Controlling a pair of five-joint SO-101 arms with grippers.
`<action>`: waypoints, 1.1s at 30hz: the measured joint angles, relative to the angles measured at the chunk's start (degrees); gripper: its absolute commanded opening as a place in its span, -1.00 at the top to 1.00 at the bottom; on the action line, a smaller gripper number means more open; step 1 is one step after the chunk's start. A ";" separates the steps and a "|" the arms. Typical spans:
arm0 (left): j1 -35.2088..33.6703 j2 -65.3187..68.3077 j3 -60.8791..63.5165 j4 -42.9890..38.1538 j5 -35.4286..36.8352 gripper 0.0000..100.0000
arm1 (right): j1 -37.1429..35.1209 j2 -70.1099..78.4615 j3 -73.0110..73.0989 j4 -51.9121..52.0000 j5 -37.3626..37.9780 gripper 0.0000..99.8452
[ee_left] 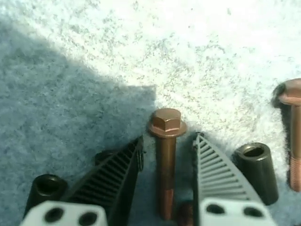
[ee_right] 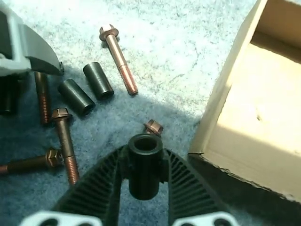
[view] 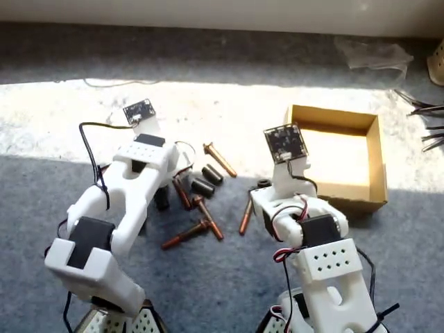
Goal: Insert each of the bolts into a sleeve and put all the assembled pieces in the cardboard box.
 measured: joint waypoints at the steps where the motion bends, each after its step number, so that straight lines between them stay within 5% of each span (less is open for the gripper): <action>1: -0.09 0.79 -0.62 0.00 0.00 0.66 | 0.00 0.00 0.18 0.00 0.00 0.99; 33: -0.97 4.13 -4.22 2.81 0.00 0.69 | 0.00 -0.09 1.41 0.00 0.00 0.99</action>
